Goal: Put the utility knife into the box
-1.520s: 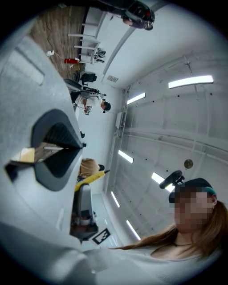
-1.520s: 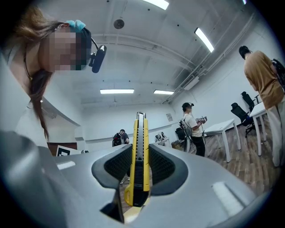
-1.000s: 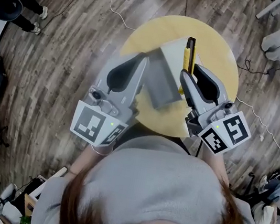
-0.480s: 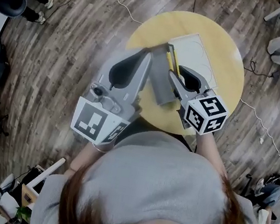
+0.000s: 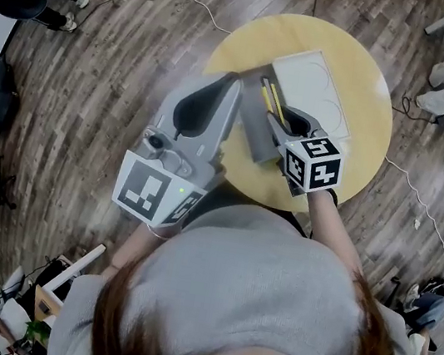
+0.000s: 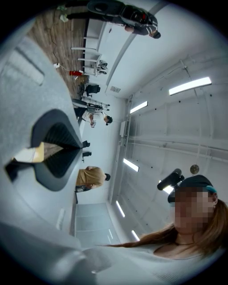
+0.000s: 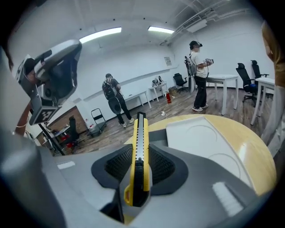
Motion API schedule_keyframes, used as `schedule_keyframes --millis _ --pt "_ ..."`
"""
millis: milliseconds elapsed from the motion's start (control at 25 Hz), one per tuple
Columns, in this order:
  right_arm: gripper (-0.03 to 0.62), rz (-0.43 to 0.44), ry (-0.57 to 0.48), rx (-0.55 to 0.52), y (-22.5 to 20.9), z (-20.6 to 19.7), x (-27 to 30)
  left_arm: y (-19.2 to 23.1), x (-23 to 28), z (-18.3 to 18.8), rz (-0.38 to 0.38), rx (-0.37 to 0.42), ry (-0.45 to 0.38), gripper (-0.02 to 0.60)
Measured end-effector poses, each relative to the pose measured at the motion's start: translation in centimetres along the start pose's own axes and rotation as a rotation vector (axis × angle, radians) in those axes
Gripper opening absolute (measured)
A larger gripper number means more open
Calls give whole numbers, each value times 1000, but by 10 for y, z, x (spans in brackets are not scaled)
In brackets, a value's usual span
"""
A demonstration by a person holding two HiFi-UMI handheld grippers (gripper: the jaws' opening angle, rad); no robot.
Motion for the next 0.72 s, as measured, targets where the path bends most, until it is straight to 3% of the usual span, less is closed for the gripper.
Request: schedule_keyframes --millis 520,720 --pt "118 -35 205 -55 16 -21 52 4 -8 2 18 0 -8 2" --pt "118 -57 282 -26 19 -25 63 3 -9 3 24 -7 -18 2"
Point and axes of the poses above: the fingertips, and each gripper's own axes: x forward along the fingers, y to its left, z out of its top, the point moved 6 cm from there along -x, backward along the fingers, and after that the axes turned 13 degrees about -z, right-handed, at the moved point
